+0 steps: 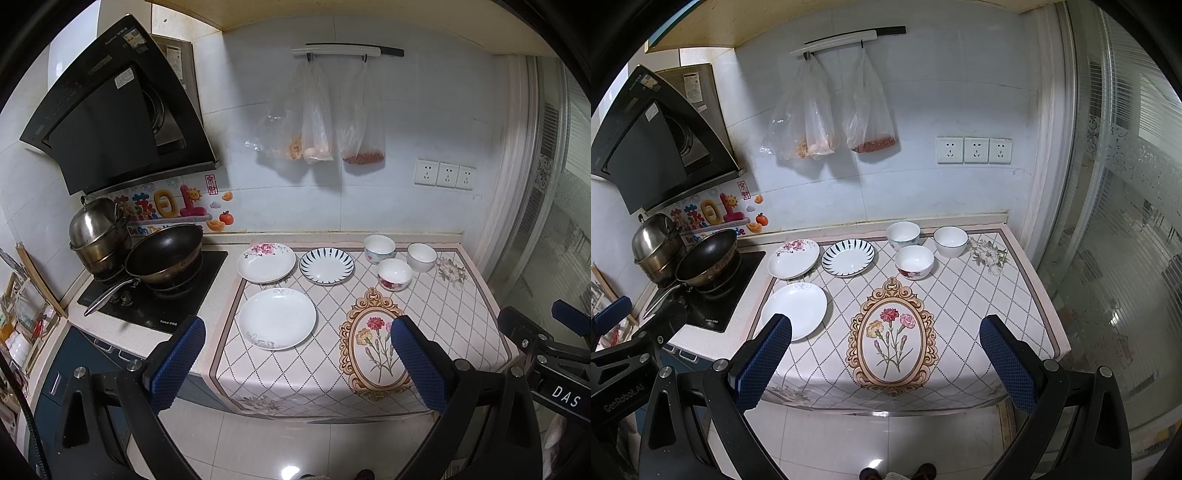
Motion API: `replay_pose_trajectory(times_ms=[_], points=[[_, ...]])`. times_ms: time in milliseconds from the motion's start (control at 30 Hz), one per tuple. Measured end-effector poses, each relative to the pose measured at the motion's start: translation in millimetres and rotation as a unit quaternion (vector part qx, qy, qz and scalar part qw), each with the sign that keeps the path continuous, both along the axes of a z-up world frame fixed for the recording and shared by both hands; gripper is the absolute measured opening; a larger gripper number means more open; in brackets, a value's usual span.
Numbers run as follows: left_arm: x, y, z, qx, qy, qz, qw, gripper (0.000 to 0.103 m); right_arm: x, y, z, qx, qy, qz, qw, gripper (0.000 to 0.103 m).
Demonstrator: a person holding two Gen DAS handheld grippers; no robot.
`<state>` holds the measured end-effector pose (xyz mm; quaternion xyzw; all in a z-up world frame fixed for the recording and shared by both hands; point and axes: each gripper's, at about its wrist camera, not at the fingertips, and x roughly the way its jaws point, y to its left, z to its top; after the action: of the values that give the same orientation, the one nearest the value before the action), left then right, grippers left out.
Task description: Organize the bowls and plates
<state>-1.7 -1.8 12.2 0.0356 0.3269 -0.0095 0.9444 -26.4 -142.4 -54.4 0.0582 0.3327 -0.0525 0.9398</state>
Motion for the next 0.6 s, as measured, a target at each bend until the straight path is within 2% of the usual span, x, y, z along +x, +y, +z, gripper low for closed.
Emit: replay_pose_trajectory(times_ms=[600], points=[[-1.3,0.1,0.2,0.0,-0.002,0.0,1.0,0.103,-0.8,-1.8,2.3,0.005,0.0,0.002,1.0,0.103]])
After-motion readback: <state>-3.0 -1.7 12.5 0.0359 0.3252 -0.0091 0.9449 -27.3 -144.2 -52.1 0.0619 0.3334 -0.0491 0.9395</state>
